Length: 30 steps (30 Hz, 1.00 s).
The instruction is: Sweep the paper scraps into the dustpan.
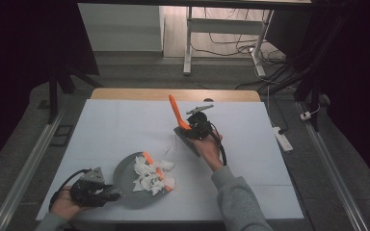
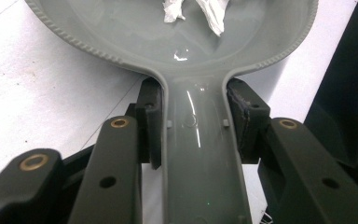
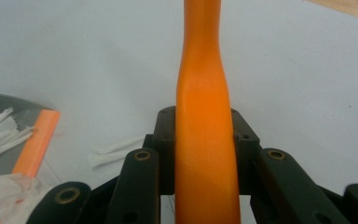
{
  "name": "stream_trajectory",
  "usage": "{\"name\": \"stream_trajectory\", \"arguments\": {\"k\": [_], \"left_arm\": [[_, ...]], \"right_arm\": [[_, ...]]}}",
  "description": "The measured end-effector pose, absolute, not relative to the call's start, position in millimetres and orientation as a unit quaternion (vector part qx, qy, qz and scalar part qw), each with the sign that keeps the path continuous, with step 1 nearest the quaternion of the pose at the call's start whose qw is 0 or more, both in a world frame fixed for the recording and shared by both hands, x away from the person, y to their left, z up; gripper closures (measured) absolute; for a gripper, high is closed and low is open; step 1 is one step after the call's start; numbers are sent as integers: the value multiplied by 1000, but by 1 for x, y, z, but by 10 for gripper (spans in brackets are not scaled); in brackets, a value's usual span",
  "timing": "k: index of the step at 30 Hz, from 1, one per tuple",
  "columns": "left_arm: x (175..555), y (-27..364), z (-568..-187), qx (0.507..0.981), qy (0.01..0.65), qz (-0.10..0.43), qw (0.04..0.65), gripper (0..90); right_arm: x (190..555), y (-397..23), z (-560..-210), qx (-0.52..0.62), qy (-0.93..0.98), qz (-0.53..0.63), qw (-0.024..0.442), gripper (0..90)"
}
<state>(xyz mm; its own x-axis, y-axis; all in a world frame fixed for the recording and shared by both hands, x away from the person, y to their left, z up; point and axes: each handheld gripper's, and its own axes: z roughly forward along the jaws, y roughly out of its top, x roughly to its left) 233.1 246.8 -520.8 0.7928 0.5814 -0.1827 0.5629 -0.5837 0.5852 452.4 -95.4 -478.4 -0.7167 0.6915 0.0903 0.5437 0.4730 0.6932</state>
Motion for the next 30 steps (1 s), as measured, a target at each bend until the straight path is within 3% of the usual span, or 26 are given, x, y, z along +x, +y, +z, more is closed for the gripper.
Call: {"name": "stream_trajectory", "arguments": {"k": [20, 27, 30], "left_arm": [[233, 247, -521, 890, 321, 14, 324, 612], [233, 247, -521, 890, 321, 14, 324, 612], [233, 246, -521, 889, 322, 13, 325, 611]], "right_arm": [[437, -51, -490, 306, 890, 328, 87, 707], [418, -37, -491, 276, 899, 336, 60, 707], [408, -31, -489, 261, 901, 347, 26, 707]]}}
